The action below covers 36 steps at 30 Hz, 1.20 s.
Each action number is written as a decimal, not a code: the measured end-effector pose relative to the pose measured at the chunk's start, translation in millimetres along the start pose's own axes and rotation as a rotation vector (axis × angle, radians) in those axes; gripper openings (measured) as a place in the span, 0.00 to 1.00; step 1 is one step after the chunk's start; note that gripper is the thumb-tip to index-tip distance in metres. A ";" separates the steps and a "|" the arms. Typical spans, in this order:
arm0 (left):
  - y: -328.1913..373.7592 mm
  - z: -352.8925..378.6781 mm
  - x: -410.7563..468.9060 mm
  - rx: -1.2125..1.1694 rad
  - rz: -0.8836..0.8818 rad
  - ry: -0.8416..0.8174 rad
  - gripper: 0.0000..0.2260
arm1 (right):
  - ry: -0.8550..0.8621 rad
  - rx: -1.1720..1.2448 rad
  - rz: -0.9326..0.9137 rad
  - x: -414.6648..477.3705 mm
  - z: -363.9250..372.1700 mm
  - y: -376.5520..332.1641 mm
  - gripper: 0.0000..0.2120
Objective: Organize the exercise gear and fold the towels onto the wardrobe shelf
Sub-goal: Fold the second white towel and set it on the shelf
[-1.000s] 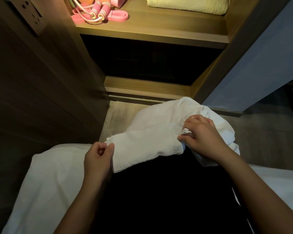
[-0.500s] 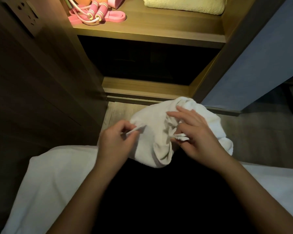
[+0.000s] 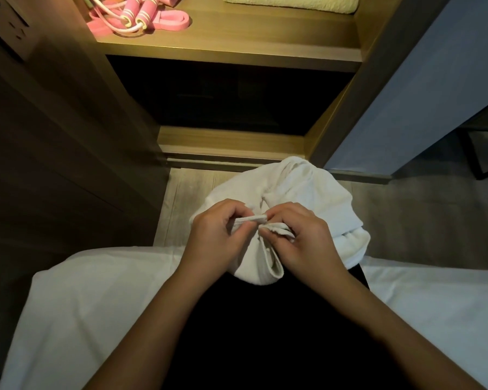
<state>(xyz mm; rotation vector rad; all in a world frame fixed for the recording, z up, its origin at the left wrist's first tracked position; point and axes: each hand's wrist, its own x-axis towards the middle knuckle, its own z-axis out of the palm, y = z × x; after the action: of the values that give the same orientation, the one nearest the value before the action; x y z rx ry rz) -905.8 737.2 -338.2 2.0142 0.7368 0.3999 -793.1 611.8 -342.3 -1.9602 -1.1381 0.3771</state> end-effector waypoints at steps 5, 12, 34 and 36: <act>-9.1 -6.3 -2.8 -0.040 0.050 -0.087 0.03 | 0.022 -0.082 -0.012 4.9 8.1 2.8 0.02; -7.3 -9.9 4.9 -0.036 -0.255 0.011 0.05 | -0.069 -0.081 0.012 9.5 6.2 5.1 0.02; 2.2 -15.6 31.4 0.209 -0.184 -0.216 0.04 | -0.225 -0.144 -0.018 23.4 1.8 4.4 0.04; 2.0 -17.0 30.7 0.231 -0.126 -0.239 0.04 | -0.229 -0.151 -0.017 23.1 2.0 5.4 0.05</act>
<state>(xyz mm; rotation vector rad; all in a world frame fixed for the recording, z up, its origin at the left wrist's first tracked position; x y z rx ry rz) -890.8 767.3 -327.9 2.1689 0.7819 -0.0013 -778.6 630.5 -344.6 -2.0765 -1.3616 0.5305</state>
